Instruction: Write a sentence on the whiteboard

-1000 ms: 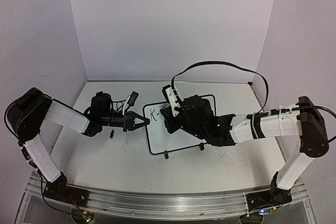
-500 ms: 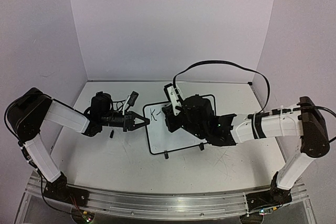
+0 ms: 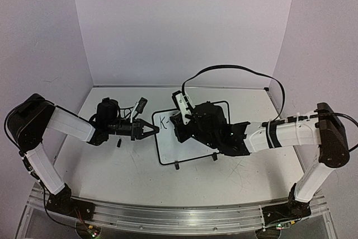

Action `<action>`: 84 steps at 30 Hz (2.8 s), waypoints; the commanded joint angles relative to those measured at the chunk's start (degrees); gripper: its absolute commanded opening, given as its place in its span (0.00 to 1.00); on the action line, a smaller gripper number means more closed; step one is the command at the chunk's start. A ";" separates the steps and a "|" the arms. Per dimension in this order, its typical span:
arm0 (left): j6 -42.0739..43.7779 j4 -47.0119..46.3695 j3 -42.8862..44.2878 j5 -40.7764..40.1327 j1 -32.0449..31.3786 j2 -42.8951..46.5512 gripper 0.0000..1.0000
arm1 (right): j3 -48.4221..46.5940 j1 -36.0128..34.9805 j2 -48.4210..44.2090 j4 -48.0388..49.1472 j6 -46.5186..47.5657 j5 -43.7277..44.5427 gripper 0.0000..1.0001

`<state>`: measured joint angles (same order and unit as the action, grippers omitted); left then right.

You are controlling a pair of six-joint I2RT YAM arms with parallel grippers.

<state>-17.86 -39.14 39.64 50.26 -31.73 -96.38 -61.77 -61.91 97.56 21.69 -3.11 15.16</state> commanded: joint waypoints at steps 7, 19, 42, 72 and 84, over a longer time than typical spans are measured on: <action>0.70 -1.34 0.52 1.52 0.10 2.63 0.00 | -1.53 0.37 0.54 0.81 -0.81 1.51 0.00; 0.72 -1.26 0.53 1.72 0.09 2.50 0.00 | 1.29 1.45 -2.41 2.72 -2.73 6.42 0.00; 0.80 -1.08 0.35 1.72 0.08 3.01 0.00 | -1.81 1.41 0.98 3.27 -2.61 2.96 0.00; 1.07 -0.82 0.70 1.53 0.10 2.71 0.00 | 0.36 1.36 1.77 0.88 -4.54 0.23 0.00; 1.09 -0.63 0.62 1.44 0.08 2.72 0.00 | 1.85 1.38 1.29 0.41 -5.11 0.17 0.00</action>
<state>-17.82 -38.92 39.64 49.78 -31.66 -96.16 -60.94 -61.39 98.26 23.90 -7.68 13.85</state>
